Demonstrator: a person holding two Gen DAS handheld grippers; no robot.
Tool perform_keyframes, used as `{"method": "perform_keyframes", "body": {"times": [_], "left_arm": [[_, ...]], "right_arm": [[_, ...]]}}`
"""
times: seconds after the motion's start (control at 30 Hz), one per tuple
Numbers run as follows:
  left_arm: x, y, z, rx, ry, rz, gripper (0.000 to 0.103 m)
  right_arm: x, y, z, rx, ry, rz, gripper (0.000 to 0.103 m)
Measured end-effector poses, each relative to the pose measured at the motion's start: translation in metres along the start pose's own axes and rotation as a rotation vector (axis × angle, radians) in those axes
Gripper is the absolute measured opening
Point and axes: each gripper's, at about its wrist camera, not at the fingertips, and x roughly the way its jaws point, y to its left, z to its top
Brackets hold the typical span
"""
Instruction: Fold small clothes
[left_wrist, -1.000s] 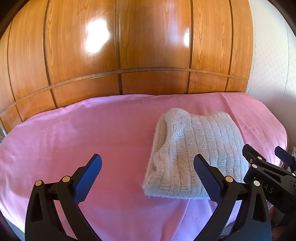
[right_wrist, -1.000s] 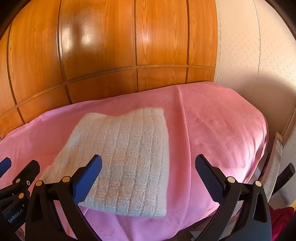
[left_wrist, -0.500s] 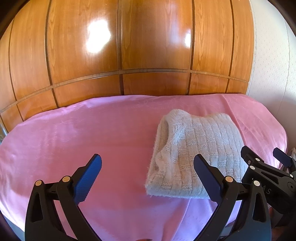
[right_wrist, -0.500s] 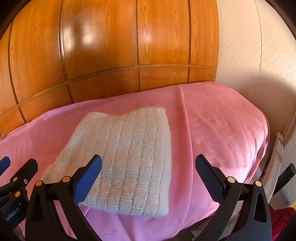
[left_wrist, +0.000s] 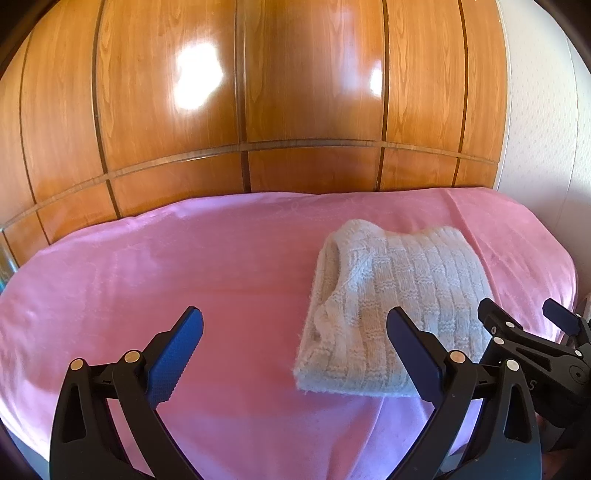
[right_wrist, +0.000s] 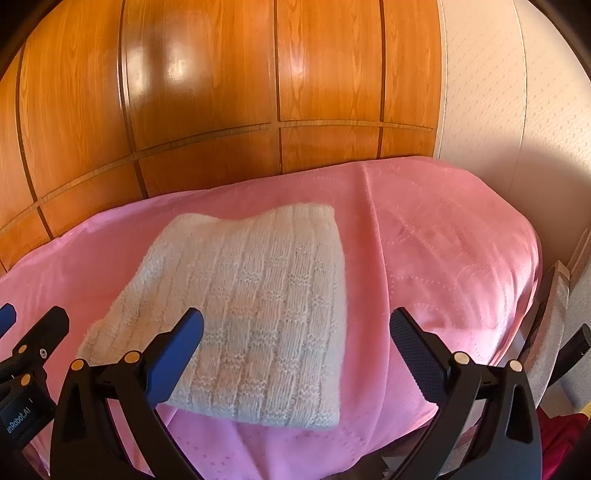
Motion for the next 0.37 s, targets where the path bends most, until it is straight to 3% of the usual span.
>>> {"method": "perform_keyframes", "body": {"times": [0.2, 0.27, 0.37], "left_arm": [[0.013, 0.006, -0.002, -0.039, 0.066, 0.003, 0.098], [0.018, 0.011, -0.004, -0.052, 0.08, 0.014, 0.098], [0.027, 0.024, -0.007, -0.087, 0.103, 0.03, 0.098]], "right_arm": [[0.005, -0.01, 0.004, 0.02, -0.002, 0.016, 0.101], [0.013, -0.023, 0.01, 0.054, 0.007, 0.028, 0.101], [0.043, -0.064, 0.027, 0.161, 0.036, -0.029, 0.101]]}}
